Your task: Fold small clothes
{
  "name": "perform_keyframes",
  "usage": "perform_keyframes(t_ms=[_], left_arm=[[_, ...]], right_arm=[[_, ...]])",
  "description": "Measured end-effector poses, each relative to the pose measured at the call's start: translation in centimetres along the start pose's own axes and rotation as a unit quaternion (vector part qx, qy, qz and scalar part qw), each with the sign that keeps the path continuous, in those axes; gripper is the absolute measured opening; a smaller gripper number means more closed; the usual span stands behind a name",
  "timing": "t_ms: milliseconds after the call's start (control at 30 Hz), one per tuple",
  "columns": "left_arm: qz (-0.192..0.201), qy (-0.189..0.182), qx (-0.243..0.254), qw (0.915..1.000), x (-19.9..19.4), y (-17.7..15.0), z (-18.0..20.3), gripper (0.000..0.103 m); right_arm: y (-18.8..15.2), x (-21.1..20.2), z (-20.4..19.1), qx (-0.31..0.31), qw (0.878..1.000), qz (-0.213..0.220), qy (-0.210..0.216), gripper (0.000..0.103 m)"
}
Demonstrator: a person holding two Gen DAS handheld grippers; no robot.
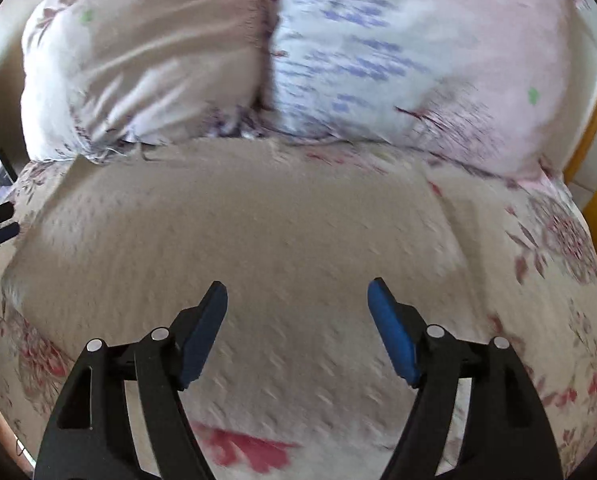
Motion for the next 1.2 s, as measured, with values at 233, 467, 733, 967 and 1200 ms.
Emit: perform_keyframes(t_ms=[233,467,733,967,1200], left_arm=[[-0.024,-0.015,-0.029,0.9992,1.9,0.6,-1.0,0.072],[-0.035,-0.027,-0.033,0.9985,3.6,0.1,-0.6,0.072],[-0.028,-0.039,-0.049,0.9977,4.4,0.4,-0.2,0.073],[-0.038,-0.051,-0.073,0.9953,4.9,0.2,-0.4,0.053],[-0.054,-0.066,-0.094,0.9919,5.7,-0.3,-0.3,0.026]], right_arm=[[1.2,2.2,-2.4,-0.003,1.000,0.009,0.009,0.074],[0.9,4.0,-3.8,-0.019,1.000,-0.010,-0.012,0.076],[0.9,4.1,-3.7,-0.022,1.000,-0.009,-0.012,0.077],[1.0,4.3,-3.8,-0.023,1.000,-0.009,-0.008,0.077],[1.0,4.3,-3.8,-0.023,1.000,-0.009,-0.007,0.078]])
Point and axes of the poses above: each gripper's, at about its wrist camera, not at the fingertips, and x roughly the way its jaws point, z to its right, y to its top, the point moved 1 cm from there along x, roughly the way its jaws point, and after that the axes turned 2 degrees about -x, right-handed, at the moved point
